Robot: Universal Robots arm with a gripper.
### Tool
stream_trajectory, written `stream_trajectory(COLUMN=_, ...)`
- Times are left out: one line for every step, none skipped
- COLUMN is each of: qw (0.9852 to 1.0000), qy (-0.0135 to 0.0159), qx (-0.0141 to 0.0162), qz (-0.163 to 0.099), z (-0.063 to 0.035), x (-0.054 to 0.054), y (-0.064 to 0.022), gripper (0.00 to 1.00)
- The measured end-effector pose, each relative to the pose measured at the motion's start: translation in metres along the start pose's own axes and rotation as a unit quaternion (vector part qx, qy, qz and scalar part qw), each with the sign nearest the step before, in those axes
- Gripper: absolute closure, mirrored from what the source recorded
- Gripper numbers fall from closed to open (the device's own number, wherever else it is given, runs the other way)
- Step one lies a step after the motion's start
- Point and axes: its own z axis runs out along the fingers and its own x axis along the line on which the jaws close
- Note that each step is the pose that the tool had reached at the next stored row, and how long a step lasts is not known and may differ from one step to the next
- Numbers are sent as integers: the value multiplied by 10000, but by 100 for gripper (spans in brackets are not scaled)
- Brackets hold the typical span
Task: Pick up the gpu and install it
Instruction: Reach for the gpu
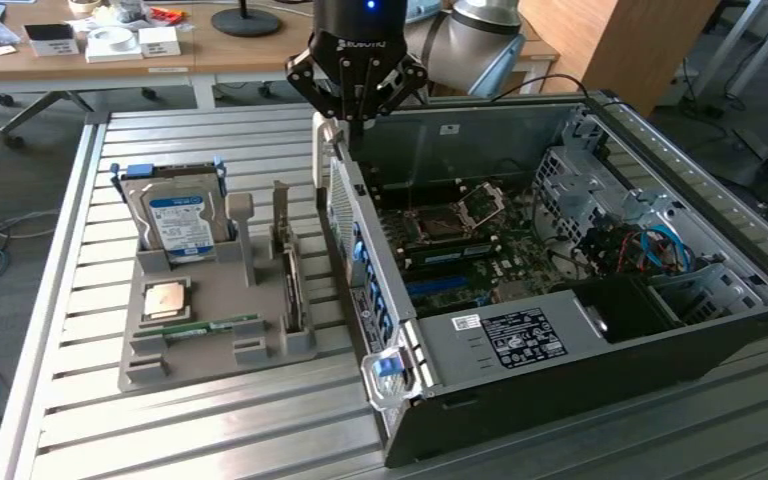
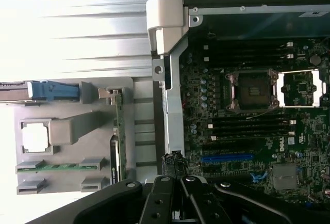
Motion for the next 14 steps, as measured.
stream_trajectory(qw=10000, qy=0, qx=0, qz=0, z=0, x=14, y=-1, gripper=89)
stream_trajectory(qw=10000, qy=0, qx=0, qz=0, z=0, x=28, y=-2, gripper=89)
stream_trajectory(qw=10000, qy=0, qx=0, qz=-1, z=-1, x=43, y=-3, gripper=89)
stream_trajectory(qw=10000, qy=0, qx=0, qz=0, z=-1, x=59, y=-4, gripper=89)
stream_trajectory(qw=10000, qy=0, qx=0, qz=0, z=-1, x=73, y=-5, gripper=89)
stream_trajectory(qw=10000, qy=0, qx=0, qz=-1, z=-1, x=88, y=-6, gripper=89)
stream_trajectory(qw=10000, qy=0, qx=0, qz=0, z=-1, x=102, y=-6, gripper=89)
stream_trajectory(qw=10000, qy=0, qx=0, qz=0, z=-2, x=116, y=-7, gripper=89)
stream_trajectory(qw=10000, qy=0, qx=0, qz=0, z=-2, x=128, y=-8, gripper=89)
stream_trajectory(qw=10000, qy=0, qx=0, qz=0, z=-2, x=142, y=-8, gripper=89)
stream_trajectory(qw=10000, qy=0, qx=0, qz=0, z=-2, x=156, y=-9, gripper=89)
stream_trajectory(qw=10000, qy=0, qx=0, qz=0, z=-3, x=170, y=-10, gripper=89)
stream_trajectory(qw=10000, qy=0, qx=0, qz=0, z=-3, x=184, y=-11, gripper=89)
stream_trajectory(qw=10000, qy=0, qx=0, qz=0, z=-3, x=196, y=-12, gripper=89)
